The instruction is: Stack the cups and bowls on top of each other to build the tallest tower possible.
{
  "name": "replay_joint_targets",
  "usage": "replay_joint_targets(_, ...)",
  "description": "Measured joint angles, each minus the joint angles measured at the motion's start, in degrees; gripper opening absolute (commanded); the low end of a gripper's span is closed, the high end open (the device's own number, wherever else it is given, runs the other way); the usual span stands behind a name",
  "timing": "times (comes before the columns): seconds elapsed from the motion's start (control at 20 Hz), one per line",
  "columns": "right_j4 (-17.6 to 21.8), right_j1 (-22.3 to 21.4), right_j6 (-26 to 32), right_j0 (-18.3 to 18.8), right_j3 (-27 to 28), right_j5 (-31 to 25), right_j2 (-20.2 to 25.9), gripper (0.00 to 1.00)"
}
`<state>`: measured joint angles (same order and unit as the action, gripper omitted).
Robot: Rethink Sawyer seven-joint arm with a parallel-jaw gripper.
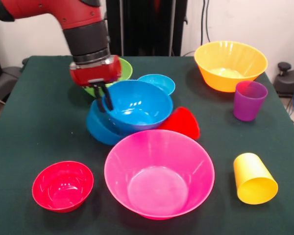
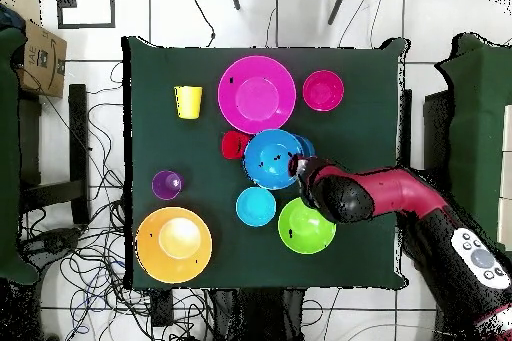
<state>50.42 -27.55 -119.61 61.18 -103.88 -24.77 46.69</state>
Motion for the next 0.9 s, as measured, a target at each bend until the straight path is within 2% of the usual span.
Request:
replay_joint_targets(0.45,-1.5,-5.0,0.0,-8.0,-0.7,-4.7,0.0,0.00)
replay_joint_targets(0.75,-3.1,-9.9,0.0,-15.7,-1.6,-6.5,0.3,0.00)
replay_joint_targets(0.9,-4.4,-10.5,0.0,-15.8,-1.7,-6.9,1.2,0.00)
